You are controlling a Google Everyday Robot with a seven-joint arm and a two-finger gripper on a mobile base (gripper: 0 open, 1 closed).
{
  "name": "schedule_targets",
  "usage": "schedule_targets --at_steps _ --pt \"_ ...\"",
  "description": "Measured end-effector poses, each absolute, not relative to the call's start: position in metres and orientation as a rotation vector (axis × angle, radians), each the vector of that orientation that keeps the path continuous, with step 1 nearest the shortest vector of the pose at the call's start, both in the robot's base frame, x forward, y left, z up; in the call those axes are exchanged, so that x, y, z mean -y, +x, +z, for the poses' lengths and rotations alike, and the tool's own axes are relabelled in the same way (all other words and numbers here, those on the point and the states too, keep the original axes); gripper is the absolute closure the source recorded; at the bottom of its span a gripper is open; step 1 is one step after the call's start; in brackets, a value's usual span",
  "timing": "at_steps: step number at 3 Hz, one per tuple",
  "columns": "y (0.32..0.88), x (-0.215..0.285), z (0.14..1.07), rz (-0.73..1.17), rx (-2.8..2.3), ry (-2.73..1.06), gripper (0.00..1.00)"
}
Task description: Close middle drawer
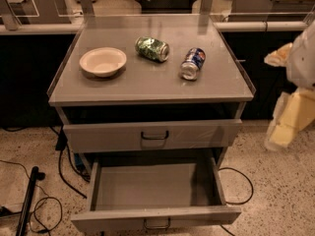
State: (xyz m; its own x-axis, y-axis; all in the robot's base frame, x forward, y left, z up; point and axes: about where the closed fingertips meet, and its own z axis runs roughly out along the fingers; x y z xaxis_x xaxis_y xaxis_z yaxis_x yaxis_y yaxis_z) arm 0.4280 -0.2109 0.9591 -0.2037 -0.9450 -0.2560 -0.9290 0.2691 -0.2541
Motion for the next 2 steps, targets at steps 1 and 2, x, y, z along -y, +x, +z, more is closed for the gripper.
schedule_targets --at_steps 1,2 --pt "0.407 0.209 0.908 0.068 -2.158 -1.671 0.0" --pt "0.386 0.203 0.855 0.199 -2.12 -1.672 0.17"
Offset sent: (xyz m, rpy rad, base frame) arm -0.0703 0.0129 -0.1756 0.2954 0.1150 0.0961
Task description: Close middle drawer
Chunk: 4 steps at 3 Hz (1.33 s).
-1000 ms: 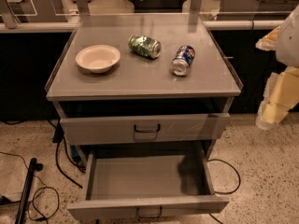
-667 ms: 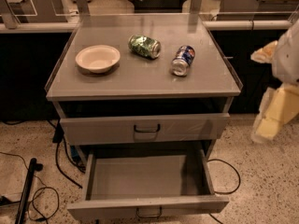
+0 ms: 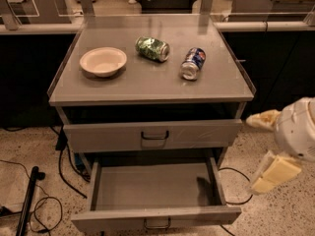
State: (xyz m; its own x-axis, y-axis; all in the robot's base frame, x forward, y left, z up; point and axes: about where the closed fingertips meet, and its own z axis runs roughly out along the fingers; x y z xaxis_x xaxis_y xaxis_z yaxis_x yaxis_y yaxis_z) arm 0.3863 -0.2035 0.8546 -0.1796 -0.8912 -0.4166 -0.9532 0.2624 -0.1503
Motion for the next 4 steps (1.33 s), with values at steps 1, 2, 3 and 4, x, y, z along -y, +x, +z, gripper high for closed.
schedule_targets --at_steps 1,2,3,4 --pt "0.367 0.197 0.799 0.306 -2.097 -1.69 0.41" --pt "0.354 0.185 0.748 0.372 -2.109 -1.741 0.64" --pt "0.349 0.185 0.741 0.382 -2.119 -1.747 0.95" --pt "0.349 0.185 0.741 0.382 -2.119 -1.747 1.0"
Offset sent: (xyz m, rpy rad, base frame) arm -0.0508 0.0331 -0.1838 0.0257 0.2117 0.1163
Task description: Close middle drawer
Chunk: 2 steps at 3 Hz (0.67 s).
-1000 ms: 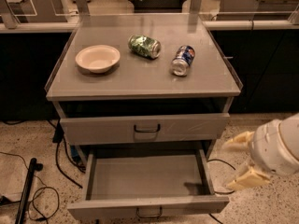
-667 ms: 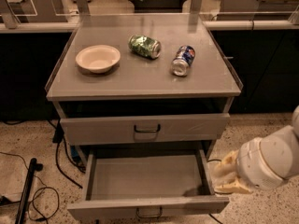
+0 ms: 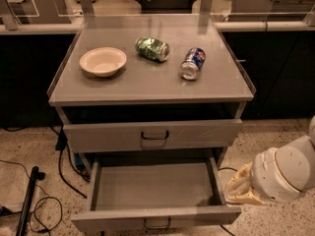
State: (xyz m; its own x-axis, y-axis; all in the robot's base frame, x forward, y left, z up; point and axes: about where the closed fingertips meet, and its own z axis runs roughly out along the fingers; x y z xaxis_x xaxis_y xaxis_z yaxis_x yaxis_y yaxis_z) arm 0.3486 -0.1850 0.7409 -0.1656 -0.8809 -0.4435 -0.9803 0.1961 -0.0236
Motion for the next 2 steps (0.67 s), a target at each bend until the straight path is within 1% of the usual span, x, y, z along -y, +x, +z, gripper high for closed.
schedule_targets --at_steps 2 --pt "0.342 0.194 0.608 0.537 -2.324 -1.669 1.0"
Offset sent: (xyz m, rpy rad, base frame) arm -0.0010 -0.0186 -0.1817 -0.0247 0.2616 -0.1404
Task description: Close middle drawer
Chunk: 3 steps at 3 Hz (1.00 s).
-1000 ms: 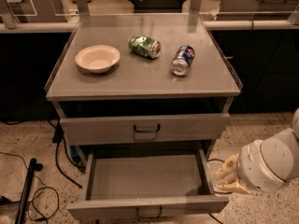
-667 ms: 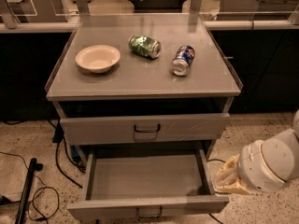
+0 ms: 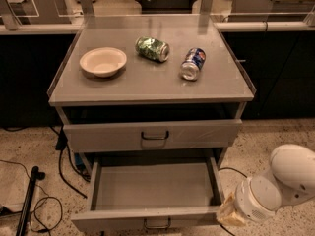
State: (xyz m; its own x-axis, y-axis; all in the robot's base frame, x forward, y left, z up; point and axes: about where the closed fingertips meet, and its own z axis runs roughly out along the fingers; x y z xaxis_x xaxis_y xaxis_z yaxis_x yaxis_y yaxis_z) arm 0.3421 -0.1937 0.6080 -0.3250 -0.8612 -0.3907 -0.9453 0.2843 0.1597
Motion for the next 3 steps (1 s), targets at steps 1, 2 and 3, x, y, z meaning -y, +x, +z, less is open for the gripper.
schedule_targets --at_steps 1,2,3 --pt "0.339 0.206 0.566 0.505 -2.337 -1.597 1.0" --pt "0.335 0.213 0.54 0.441 -2.29 -1.504 1.0" --pt "0.338 0.221 0.524 0.377 -2.231 -1.41 1.0"
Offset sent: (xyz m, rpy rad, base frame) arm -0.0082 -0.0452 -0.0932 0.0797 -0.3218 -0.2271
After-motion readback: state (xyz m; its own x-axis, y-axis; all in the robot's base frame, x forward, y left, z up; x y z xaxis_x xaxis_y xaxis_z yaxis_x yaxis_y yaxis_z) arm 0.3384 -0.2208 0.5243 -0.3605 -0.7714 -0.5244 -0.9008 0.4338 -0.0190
